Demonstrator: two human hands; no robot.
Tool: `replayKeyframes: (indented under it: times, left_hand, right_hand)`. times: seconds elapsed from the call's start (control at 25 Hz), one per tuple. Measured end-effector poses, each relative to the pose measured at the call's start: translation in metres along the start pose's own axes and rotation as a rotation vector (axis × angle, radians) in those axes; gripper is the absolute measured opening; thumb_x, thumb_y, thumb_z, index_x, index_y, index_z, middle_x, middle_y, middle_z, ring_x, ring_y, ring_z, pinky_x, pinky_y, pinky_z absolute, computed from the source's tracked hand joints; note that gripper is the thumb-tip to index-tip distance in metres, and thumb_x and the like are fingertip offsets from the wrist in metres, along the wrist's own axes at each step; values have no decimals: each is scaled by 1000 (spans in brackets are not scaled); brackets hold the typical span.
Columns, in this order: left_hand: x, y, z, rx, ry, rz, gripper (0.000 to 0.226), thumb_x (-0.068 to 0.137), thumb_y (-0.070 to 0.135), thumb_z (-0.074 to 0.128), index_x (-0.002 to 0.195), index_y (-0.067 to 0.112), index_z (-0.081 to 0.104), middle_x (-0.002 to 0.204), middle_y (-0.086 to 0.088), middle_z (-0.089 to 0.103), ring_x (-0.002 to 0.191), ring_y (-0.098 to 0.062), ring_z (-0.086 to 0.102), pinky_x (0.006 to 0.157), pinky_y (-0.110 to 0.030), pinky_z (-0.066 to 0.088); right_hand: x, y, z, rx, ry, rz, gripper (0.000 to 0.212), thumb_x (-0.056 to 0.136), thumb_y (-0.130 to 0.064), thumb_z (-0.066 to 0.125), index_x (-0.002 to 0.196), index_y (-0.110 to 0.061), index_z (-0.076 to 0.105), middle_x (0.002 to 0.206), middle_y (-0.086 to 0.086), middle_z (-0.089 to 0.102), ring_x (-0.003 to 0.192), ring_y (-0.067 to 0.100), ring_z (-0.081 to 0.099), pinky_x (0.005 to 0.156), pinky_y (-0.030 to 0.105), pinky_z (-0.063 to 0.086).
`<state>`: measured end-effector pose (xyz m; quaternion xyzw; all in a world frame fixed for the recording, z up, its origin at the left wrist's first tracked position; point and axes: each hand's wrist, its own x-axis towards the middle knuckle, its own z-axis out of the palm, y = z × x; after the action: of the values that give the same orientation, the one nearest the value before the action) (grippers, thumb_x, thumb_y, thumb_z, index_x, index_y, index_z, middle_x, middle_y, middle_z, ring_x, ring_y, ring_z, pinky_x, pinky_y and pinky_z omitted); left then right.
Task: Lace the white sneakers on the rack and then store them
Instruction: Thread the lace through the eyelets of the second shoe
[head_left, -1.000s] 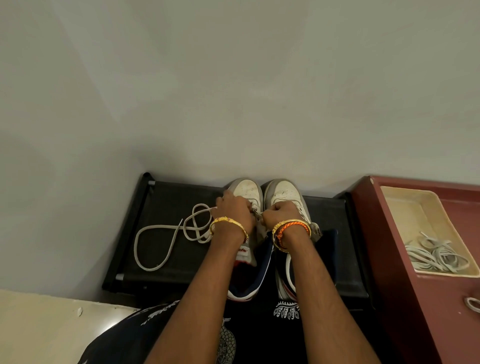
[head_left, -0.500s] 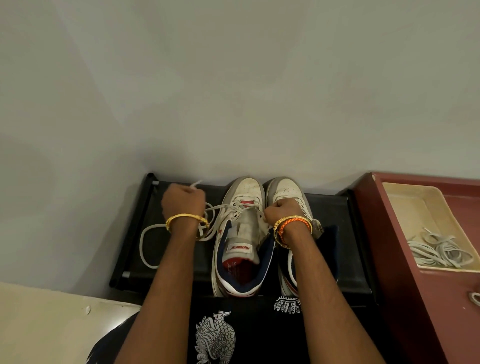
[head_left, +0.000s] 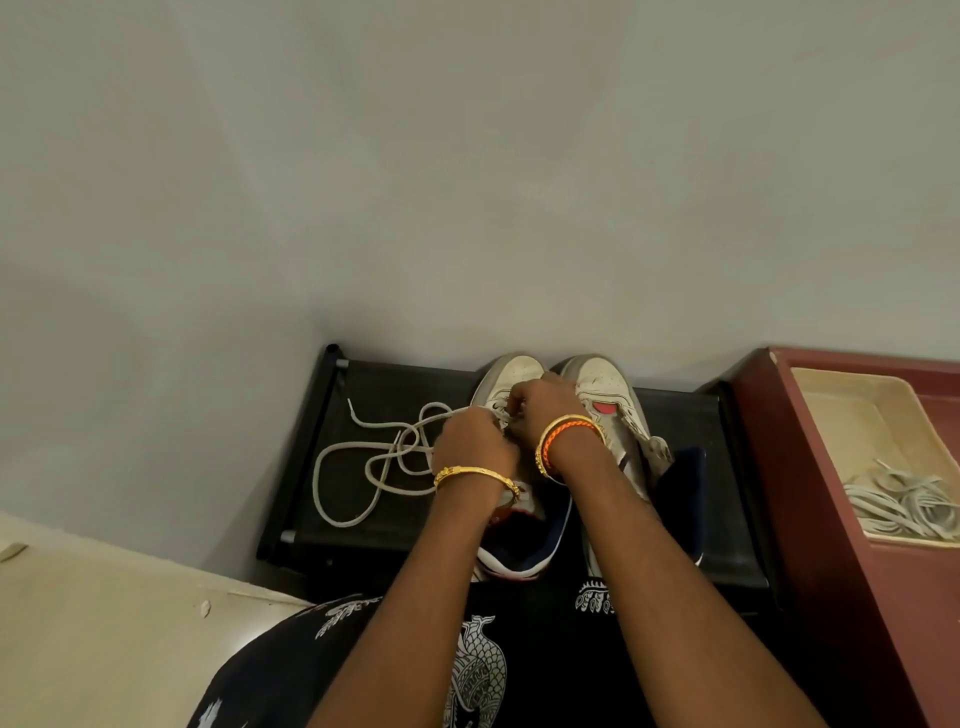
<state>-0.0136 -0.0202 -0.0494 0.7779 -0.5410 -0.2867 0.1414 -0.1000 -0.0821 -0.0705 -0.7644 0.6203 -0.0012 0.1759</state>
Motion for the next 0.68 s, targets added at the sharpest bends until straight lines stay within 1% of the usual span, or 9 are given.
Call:
replayKeyframes:
  times: [0.16, 0.24, 0.28, 0.36, 0.44, 0.52, 0.6, 0.64, 0.68]
  left_hand:
    - [2, -6, -10, -10, 61, -51, 29, 93, 23, 55, 118, 11, 64, 113, -9, 65, 104, -25, 61, 75, -25, 43]
    - [0, -7, -10, -65, 59, -56, 27, 92, 20, 55, 115, 9, 65, 111, -11, 66, 103, -27, 61, 78, -29, 46]
    - [-2, -7, -10, -89, 57, -60, 27, 91, 18, 54, 113, 8, 65, 110, -12, 66, 103, -28, 60, 80, -30, 47]
    - [-2, -6, -9, -135, 51, -86, 28, 89, 15, 54, 115, 6, 63, 112, -13, 65, 104, -29, 59, 80, -31, 46]
    - [-1, -6, -8, -147, 46, -100, 31, 89, 15, 55, 118, 6, 61, 116, -13, 63, 107, -29, 58, 80, -31, 46]
    - [-1, -4, -6, -125, 38, -102, 31, 89, 16, 55, 118, 7, 60, 117, -13, 62, 106, -29, 58, 79, -31, 45]
    - [0, -3, -6, -109, 14, -99, 32, 88, 17, 55, 117, 7, 61, 116, -12, 62, 105, -29, 58, 78, -31, 45]
    - [1, -3, -6, -100, -4, -92, 32, 87, 18, 56, 117, 8, 61, 116, -11, 62, 105, -28, 59, 78, -31, 45]
    - [2, -3, -6, -77, -27, -81, 32, 87, 19, 56, 118, 10, 61, 116, -11, 62, 104, -28, 59, 79, -31, 46]
  right_hand:
    - [0, 0, -2, 89, 68, -85, 14, 85, -13, 61, 96, -10, 69, 110, 14, 56, 102, 27, 52, 90, 31, 45]
    - [0, 5, -3, 280, 97, -51, 6, 81, -11, 64, 82, -8, 69, 90, 8, 60, 78, 14, 54, 74, 19, 48]
    - [0, 6, -5, 387, 79, 2, 6, 81, -10, 63, 76, -8, 67, 79, 4, 59, 68, 9, 50, 63, 13, 45]
    - [-1, 8, -10, 688, -12, 155, 15, 84, -10, 56, 69, -8, 58, 67, 2, 51, 60, 11, 44, 56, 19, 39]
    - [-6, 6, -25, 1205, -92, 312, 22, 86, -5, 47, 65, -8, 50, 66, 4, 46, 60, 14, 42, 53, 23, 38]
    - [-11, 14, -48, 1666, 44, 363, 25, 85, 0, 43, 62, -10, 47, 67, 4, 45, 57, 14, 42, 47, 20, 37]
    - [-14, 34, -68, 1936, 334, 425, 22, 88, -1, 46, 68, -8, 53, 67, 4, 49, 59, 15, 47, 53, 22, 42]
    - [-15, 44, -73, 1902, 467, 478, 17, 89, -2, 50, 74, -7, 57, 69, 3, 53, 63, 16, 53, 57, 24, 45]
    - [-17, 51, -73, 1715, 544, 544, 9, 89, -4, 54, 82, -6, 59, 75, 4, 56, 72, 20, 57, 61, 27, 47]
